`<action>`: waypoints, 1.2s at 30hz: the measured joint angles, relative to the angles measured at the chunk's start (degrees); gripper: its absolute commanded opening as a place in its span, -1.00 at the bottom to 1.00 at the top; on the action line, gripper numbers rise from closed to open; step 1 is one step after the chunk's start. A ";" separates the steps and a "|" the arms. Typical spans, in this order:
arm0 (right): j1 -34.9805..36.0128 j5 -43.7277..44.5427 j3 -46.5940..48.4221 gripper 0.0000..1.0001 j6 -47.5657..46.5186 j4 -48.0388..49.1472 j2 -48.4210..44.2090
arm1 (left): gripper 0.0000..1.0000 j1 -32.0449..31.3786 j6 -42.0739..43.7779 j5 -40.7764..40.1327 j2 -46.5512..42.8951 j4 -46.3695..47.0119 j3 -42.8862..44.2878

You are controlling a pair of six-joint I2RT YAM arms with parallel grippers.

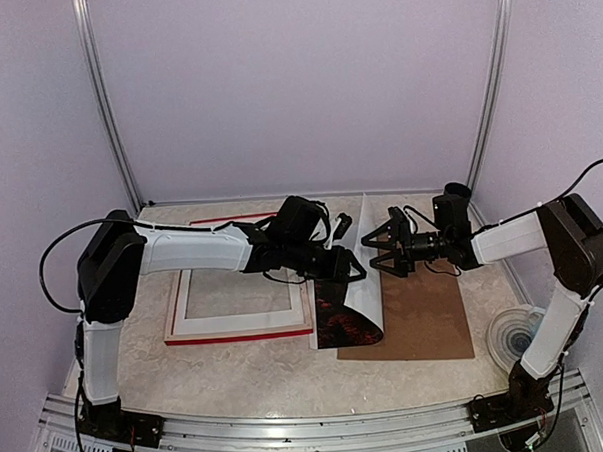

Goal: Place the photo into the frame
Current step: Pick up the photo from the backboard, then turn over the photo.

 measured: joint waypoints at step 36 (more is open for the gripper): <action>-7.78 11.74 4.46 0.98 -12.52 -19.54 -15.19 | -1.00 -0.11 -3.06 -0.48 -2.80 -3.87 5.60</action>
